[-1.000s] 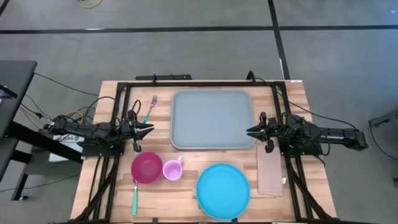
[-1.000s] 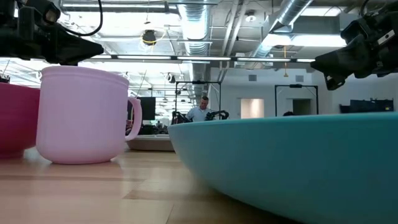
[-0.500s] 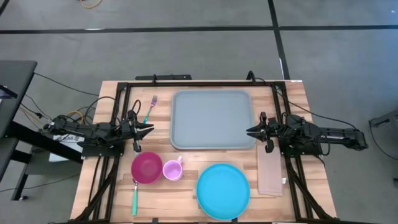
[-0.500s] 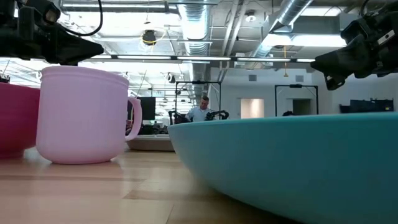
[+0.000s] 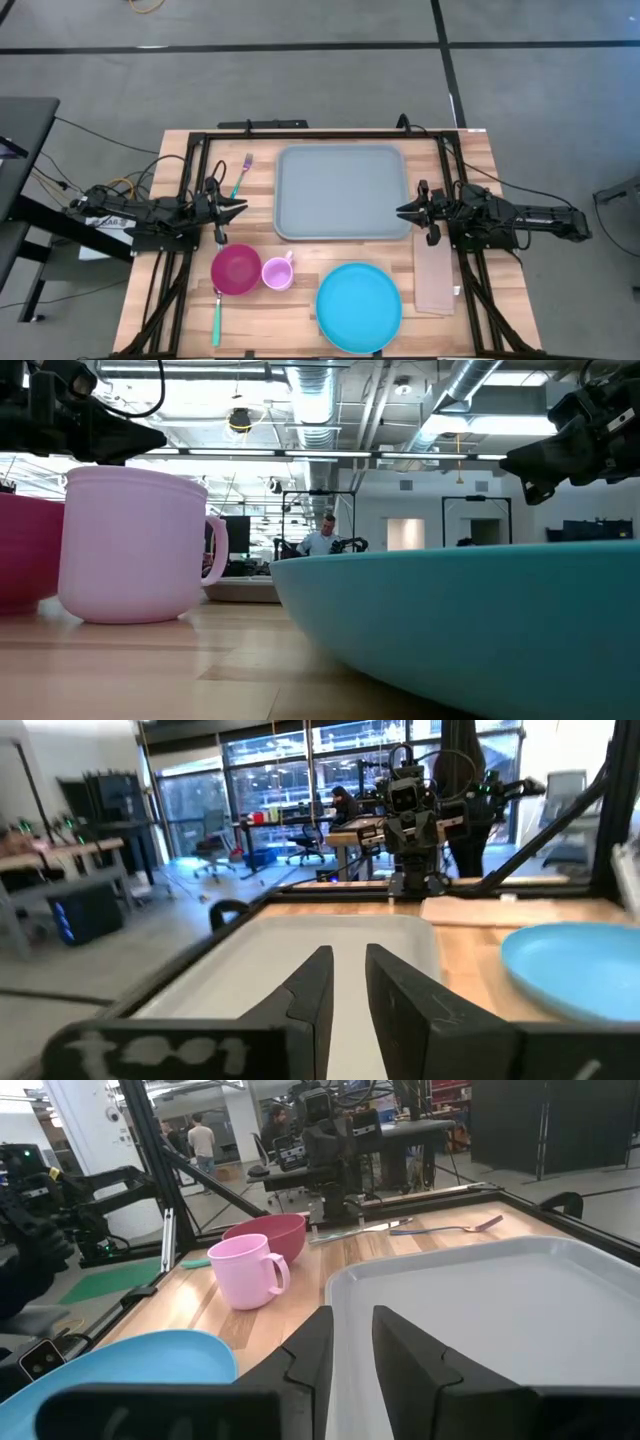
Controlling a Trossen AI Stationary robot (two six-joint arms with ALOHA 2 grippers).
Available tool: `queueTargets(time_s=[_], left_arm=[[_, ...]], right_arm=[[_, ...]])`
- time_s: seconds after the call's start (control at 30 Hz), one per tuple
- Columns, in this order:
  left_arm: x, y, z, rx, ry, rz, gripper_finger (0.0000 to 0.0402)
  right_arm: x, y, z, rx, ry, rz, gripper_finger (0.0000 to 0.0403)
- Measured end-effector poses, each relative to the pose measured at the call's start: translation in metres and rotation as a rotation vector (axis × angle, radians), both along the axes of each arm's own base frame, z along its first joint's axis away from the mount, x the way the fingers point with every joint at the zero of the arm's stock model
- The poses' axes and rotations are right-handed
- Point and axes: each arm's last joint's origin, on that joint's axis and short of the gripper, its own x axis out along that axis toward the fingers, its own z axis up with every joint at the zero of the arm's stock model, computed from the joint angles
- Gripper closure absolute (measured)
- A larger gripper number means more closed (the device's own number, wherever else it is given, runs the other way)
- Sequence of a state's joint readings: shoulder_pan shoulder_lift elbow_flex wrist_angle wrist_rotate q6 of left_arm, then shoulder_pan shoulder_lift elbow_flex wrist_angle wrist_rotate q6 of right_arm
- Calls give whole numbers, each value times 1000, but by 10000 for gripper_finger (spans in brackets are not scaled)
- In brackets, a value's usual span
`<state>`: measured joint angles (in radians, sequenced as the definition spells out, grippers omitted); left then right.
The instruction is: Set up tray
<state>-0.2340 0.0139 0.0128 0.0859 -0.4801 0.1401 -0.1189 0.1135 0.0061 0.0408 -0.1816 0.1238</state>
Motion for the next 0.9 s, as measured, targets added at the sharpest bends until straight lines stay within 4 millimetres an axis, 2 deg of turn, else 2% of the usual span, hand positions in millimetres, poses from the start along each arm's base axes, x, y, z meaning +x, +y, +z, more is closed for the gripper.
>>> queueTargets(time_s=[0.2,0.43,0.7,0.9], left_arm=[[-1,1,5,173,-8,34,349],[-2,3,10,259,-14,126,349],[-2,3,9,254,-12,117,349],[-1,2,2,161,30,96,349]], right_arm=[[0,0,0,0,0,0,336],[0,0,0,0,0,0,336],[0,0,0,0,0,0,336],[0,0,0,0,0,0,336]])
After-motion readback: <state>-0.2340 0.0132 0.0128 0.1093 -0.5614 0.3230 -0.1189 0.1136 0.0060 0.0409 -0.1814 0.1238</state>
